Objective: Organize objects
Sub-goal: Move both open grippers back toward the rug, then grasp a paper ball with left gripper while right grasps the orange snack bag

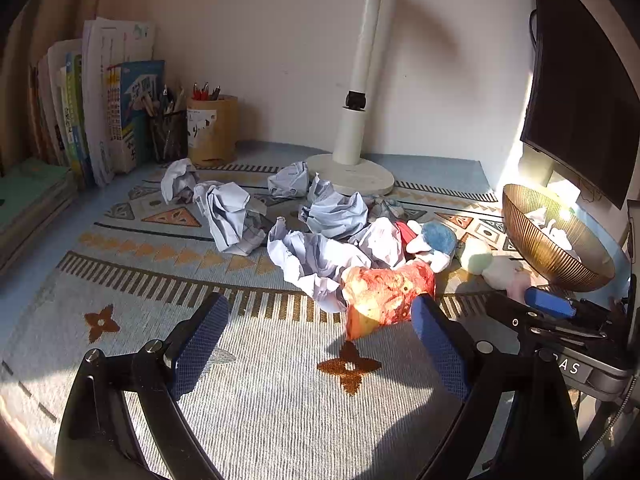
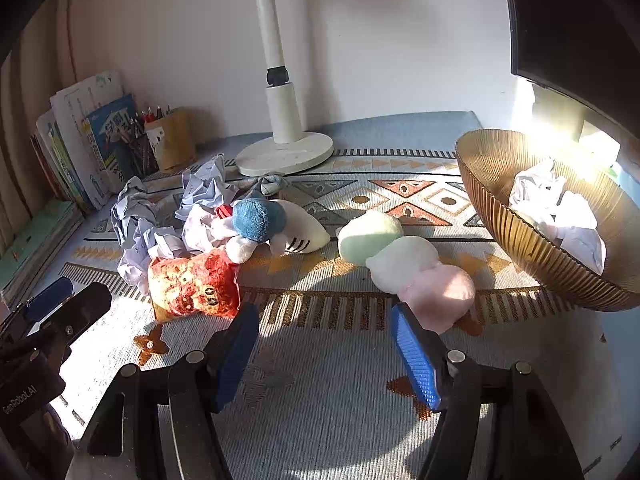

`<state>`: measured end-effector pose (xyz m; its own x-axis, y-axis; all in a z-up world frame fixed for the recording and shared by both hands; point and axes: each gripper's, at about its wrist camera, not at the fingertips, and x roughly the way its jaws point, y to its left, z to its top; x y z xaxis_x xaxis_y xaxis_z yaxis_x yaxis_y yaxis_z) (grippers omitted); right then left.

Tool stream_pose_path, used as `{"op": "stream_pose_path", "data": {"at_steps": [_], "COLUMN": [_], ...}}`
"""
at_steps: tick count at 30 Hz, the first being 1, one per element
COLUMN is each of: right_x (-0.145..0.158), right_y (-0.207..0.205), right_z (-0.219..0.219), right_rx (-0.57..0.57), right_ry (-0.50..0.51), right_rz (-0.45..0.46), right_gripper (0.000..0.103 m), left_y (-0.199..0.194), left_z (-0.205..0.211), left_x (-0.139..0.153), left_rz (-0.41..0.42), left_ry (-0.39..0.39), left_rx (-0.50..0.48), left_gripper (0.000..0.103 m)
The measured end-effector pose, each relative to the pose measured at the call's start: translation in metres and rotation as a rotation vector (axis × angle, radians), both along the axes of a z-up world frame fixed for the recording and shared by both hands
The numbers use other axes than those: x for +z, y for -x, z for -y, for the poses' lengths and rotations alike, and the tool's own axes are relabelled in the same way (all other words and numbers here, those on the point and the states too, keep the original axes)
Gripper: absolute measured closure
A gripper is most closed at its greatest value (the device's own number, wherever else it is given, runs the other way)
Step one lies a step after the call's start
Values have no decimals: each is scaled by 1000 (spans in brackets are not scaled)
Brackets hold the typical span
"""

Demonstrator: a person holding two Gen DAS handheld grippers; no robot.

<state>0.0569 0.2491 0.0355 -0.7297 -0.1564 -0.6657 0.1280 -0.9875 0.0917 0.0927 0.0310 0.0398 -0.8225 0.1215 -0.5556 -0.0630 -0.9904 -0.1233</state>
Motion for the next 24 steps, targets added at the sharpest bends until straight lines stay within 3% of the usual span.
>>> {"op": "stream_pose_path", "data": {"at_steps": [4,9,12,15,17,20,21,22,23,24], "right_x": [-2,0,-3,-15,-21,-21,-21,-21,-20,-19], "right_y": [7,29,51,70,79,86,88,87,84,80], "right_z": [4,26,38,40,41,50,54,57,60,62], "right_rx": [57,202,223,230,254,285,296,308,327,351], "right_ry": [12,120,136,173,230,243,241,236,244,261], "right_rz": [55,162,206,250,275,265,269,270,264,262], "right_gripper": [36,36,24,23,23,23,23,26,33,47], "left_y": [6,48,84,120,136,154,158,161,163,164], "left_z": [11,69,106,123,121,107,103,101,100,100], "left_x": [2,12,7,-10,-17,-23,-26,-28,-31,-34], "left_rz": [32,131,207,310,345,365,373,377,382,388], "left_ry": [-50,-208,-333,-444,-463,-429,-408,-391,-377,-372], "left_rx": [-9,46,58,35,32,29,49,67,74,79], "left_gripper": [11,11,11,11,11,12,14,27,44,49]}}
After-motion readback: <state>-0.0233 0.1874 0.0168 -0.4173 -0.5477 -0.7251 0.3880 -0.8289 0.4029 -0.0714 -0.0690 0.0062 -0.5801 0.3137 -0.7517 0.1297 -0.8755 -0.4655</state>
